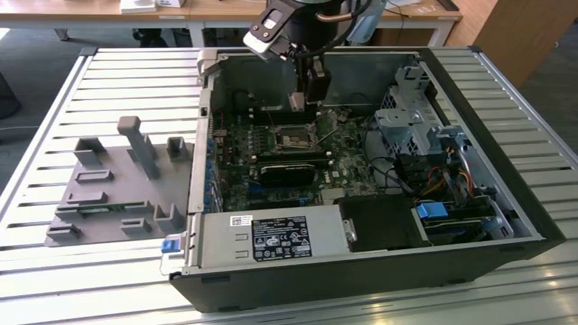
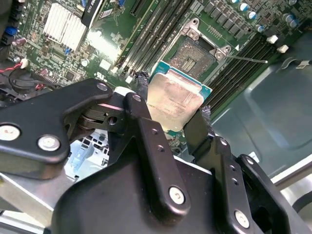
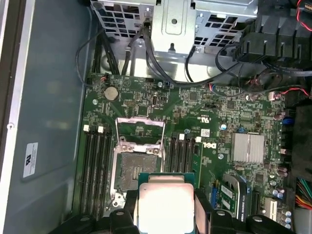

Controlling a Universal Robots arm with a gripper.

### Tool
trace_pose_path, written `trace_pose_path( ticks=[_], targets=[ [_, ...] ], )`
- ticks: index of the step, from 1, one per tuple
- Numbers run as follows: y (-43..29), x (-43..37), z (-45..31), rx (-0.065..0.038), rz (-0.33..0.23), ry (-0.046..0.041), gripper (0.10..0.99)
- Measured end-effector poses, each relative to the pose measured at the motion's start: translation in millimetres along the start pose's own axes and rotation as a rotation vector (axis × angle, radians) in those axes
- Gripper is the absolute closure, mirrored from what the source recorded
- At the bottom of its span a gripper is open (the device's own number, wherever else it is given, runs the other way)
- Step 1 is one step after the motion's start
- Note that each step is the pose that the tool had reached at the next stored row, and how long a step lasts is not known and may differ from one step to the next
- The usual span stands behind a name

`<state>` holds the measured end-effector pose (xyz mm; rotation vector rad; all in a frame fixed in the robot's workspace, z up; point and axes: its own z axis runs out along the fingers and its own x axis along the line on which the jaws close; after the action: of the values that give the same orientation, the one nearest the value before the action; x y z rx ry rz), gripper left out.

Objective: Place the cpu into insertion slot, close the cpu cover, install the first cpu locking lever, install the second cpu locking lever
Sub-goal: 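Place the cpu into insertion slot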

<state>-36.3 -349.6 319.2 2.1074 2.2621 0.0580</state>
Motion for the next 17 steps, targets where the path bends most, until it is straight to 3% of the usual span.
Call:
trace_pose_path(
  ticks=[5, 17],
  targets=[
    [-0.3, 0.1, 4.5, 0.001, 0.001, -0.0116, 0.545],
    [-0.8, 2.9, 15.7, 0.001, 0.009, -0.0124, 0.545]
  ],
)
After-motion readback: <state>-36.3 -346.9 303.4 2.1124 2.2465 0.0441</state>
